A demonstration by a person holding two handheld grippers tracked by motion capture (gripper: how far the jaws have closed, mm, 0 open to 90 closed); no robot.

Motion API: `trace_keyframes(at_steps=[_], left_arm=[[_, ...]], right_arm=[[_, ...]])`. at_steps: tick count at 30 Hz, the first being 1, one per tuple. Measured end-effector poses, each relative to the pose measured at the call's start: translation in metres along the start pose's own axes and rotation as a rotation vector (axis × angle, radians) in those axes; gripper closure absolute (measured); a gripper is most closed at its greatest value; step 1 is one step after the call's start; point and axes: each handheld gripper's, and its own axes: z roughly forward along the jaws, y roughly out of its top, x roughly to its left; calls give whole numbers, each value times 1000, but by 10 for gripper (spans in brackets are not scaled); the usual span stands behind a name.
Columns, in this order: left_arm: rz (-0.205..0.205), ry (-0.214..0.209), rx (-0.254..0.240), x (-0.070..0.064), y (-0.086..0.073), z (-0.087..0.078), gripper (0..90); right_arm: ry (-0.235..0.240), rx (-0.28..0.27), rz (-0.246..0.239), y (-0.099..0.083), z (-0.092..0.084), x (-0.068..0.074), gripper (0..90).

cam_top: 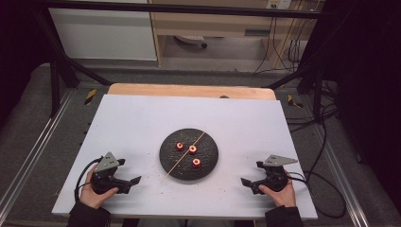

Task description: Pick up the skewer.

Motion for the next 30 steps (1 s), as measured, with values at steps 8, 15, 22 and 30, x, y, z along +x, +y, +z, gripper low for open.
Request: trace_keyframes(at_steps=[8, 15, 22, 30], left_arm=[[4, -3, 3, -4, 3, 2, 56], [15, -7, 10, -11, 7, 4, 54], [16, -6, 16, -16, 12, 7, 55], [27, -9, 29, -23, 17, 12, 57]], right_arm=[[0, 2, 2, 0, 1, 0, 9], [1, 0, 9, 0, 0, 1, 9], [-3, -1, 8, 1, 1, 1, 7], [-8, 1, 3, 1, 1, 0, 7]])
